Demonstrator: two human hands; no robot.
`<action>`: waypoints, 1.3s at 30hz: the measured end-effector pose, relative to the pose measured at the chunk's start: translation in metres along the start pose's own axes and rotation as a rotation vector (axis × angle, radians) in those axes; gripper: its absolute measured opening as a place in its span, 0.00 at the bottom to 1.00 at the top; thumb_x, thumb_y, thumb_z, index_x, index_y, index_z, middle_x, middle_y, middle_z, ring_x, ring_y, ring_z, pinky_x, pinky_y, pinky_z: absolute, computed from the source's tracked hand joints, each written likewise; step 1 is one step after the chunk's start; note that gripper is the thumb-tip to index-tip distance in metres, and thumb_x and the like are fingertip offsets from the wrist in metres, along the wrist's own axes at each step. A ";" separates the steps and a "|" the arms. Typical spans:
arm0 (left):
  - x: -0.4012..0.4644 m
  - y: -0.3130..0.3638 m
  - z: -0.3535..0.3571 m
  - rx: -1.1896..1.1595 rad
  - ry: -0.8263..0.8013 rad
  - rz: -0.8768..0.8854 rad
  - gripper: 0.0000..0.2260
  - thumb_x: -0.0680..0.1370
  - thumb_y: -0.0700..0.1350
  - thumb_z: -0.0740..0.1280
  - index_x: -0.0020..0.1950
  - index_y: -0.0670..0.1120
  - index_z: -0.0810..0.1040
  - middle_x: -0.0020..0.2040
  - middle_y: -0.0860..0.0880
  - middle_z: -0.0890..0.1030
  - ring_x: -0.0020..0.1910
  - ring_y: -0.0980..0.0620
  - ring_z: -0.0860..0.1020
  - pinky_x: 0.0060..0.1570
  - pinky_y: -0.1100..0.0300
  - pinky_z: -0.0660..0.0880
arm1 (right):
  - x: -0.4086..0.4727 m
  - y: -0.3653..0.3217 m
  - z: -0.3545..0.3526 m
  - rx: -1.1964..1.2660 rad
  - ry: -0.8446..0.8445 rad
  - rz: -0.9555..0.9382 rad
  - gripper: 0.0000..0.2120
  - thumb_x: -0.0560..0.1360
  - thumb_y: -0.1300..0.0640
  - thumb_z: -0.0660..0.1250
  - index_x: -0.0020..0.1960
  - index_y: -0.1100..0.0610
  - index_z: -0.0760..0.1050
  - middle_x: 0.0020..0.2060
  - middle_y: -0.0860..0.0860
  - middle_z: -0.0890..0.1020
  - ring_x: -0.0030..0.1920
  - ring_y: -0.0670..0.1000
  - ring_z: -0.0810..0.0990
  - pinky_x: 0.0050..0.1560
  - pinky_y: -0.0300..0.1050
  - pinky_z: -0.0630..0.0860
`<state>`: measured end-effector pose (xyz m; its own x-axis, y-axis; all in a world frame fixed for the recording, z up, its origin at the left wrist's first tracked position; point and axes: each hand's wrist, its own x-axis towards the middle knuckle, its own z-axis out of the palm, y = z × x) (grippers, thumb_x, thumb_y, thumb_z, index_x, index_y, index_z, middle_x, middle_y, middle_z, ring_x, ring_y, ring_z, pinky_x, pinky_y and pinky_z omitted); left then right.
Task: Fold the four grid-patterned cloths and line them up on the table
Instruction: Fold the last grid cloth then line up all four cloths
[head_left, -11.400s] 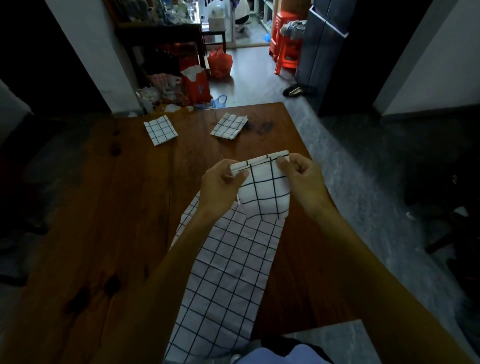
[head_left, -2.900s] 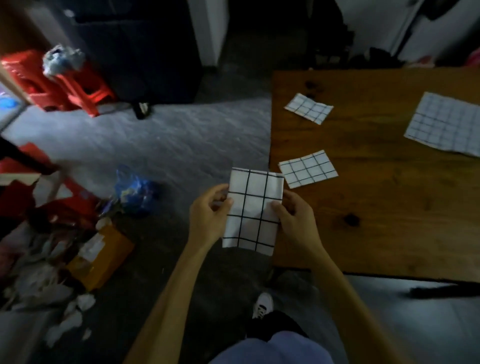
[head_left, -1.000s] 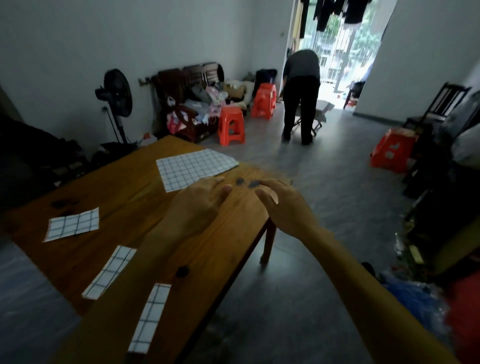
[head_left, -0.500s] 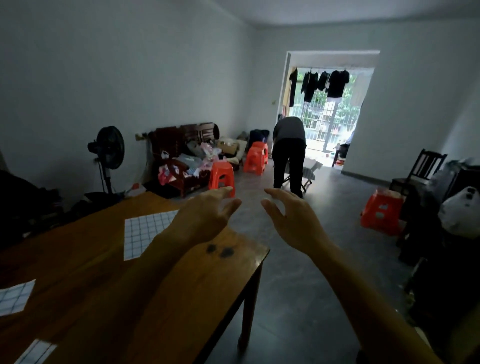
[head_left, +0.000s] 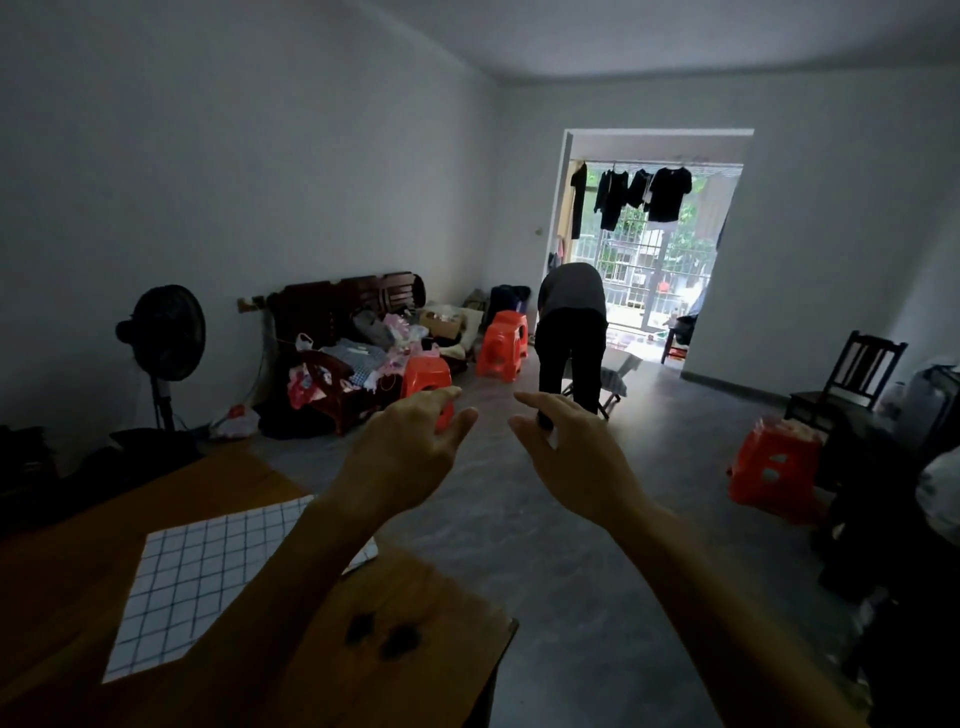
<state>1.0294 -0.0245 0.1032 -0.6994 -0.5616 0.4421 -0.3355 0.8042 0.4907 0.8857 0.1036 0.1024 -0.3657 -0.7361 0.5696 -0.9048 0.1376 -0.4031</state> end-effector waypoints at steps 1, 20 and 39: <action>0.013 0.002 0.011 0.005 0.003 -0.008 0.27 0.78 0.62 0.54 0.72 0.48 0.67 0.68 0.46 0.73 0.65 0.49 0.72 0.62 0.49 0.71 | 0.008 0.016 0.001 0.011 -0.002 -0.010 0.20 0.79 0.49 0.62 0.68 0.56 0.72 0.57 0.56 0.79 0.49 0.48 0.76 0.47 0.36 0.66; 0.248 0.092 0.221 0.154 0.107 -0.249 0.25 0.79 0.61 0.54 0.72 0.50 0.67 0.69 0.49 0.72 0.66 0.51 0.71 0.65 0.52 0.68 | 0.190 0.328 -0.037 0.202 -0.078 -0.170 0.19 0.79 0.49 0.62 0.68 0.54 0.72 0.63 0.52 0.77 0.60 0.51 0.77 0.56 0.45 0.75; 0.366 -0.104 0.253 0.109 0.291 -0.664 0.32 0.73 0.68 0.50 0.72 0.53 0.66 0.73 0.51 0.67 0.69 0.51 0.67 0.65 0.56 0.65 | 0.400 0.392 0.171 0.308 -0.366 -0.333 0.19 0.80 0.49 0.62 0.69 0.53 0.71 0.64 0.49 0.75 0.61 0.49 0.75 0.53 0.35 0.68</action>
<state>0.6492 -0.2645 0.0239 -0.1357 -0.9543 0.2661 -0.7019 0.2822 0.6540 0.4221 -0.2508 0.0497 0.0762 -0.8954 0.4388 -0.8329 -0.2991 -0.4656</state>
